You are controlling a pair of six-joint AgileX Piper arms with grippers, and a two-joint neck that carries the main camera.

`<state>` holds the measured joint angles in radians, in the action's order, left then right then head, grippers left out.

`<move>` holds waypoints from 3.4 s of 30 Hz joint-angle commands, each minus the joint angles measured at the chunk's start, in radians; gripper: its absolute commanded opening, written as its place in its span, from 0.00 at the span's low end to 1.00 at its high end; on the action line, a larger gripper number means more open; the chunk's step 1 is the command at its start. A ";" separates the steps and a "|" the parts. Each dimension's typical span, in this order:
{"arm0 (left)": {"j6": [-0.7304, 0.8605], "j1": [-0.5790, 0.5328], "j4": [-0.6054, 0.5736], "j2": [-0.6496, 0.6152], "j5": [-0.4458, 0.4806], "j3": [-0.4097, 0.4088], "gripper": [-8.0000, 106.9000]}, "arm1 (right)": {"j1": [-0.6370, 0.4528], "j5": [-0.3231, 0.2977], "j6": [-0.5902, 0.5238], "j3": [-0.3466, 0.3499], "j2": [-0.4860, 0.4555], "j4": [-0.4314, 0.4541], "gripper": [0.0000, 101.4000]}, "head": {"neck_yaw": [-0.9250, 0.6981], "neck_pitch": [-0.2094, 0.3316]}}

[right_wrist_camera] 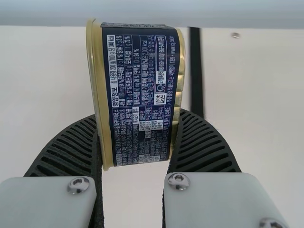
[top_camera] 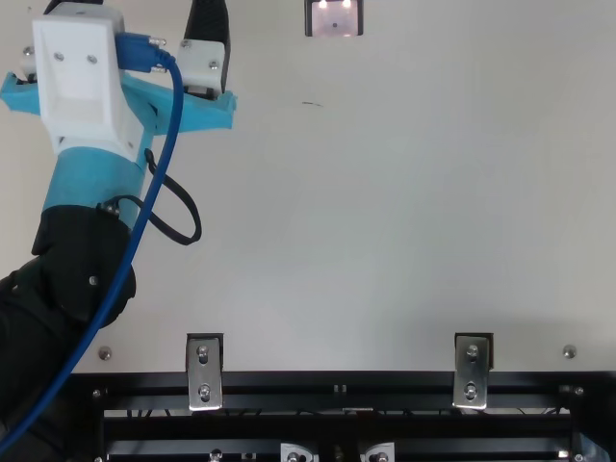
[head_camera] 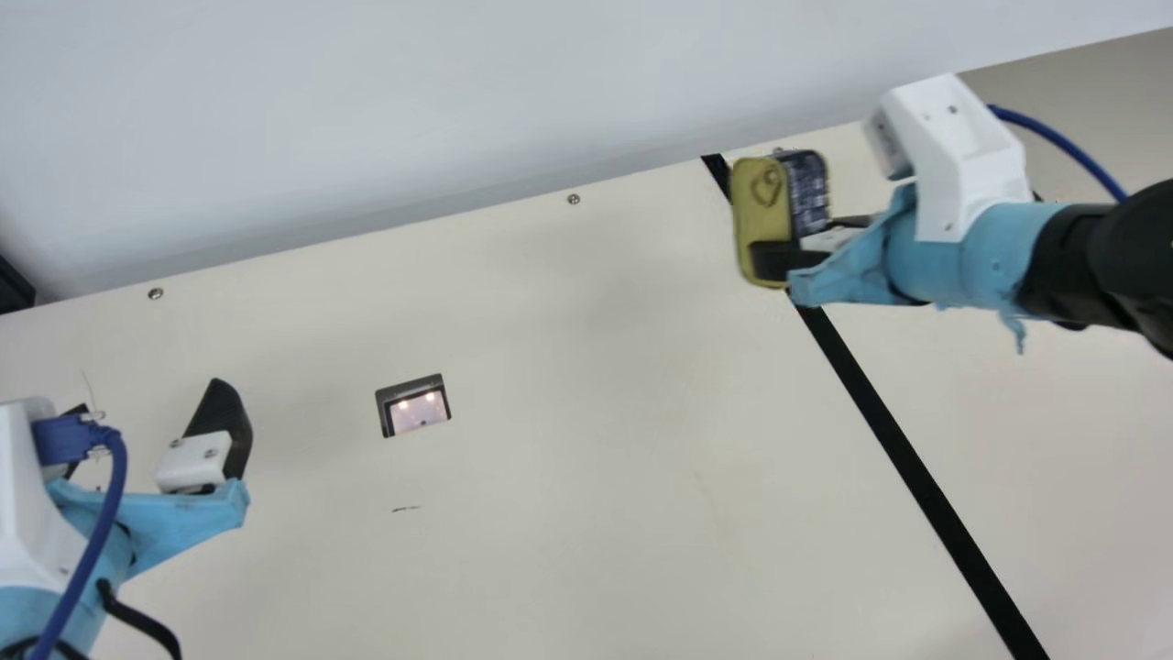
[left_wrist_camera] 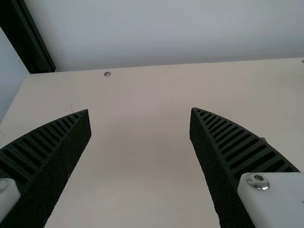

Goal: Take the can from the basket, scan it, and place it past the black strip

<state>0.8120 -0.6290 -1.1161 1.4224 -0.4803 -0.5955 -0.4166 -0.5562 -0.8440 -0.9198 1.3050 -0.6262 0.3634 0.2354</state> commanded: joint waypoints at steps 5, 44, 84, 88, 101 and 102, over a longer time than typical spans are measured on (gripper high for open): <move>0.000 0.000 0.000 0.000 0.000 0.000 0.85 | -0.119 -0.057 0.011 -0.065 0.043 0.145 0.00 | 0.015 0.032; 0.000 0.000 0.000 0.000 0.000 0.000 0.85 | -0.041 -0.120 0.290 -0.313 0.456 0.655 0.00 | 0.015 0.032; 0.000 0.000 0.000 0.000 0.000 0.000 0.85 | 0.243 -0.059 0.198 -0.321 0.274 0.224 1.00 | -0.296 0.001; 0.000 0.000 0.000 0.000 0.000 0.000 0.85 | 0.279 -0.048 0.208 -0.310 0.261 0.204 1.00 | -0.319 -0.037; 0.000 0.000 0.000 0.000 0.000 0.000 0.85 | 0.344 -0.017 0.207 -0.270 0.225 0.141 1.00 | -0.346 -0.067; 0.000 0.000 0.000 0.000 0.000 0.000 0.85 | 0.344 -0.017 0.207 -0.270 0.225 0.141 1.00 | -0.346 -0.067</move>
<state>0.8120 -0.6290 -1.1161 1.4224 -0.4803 -0.5955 -0.0725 -0.5715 -0.6366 -1.1898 1.5299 -0.4854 0.0256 0.1689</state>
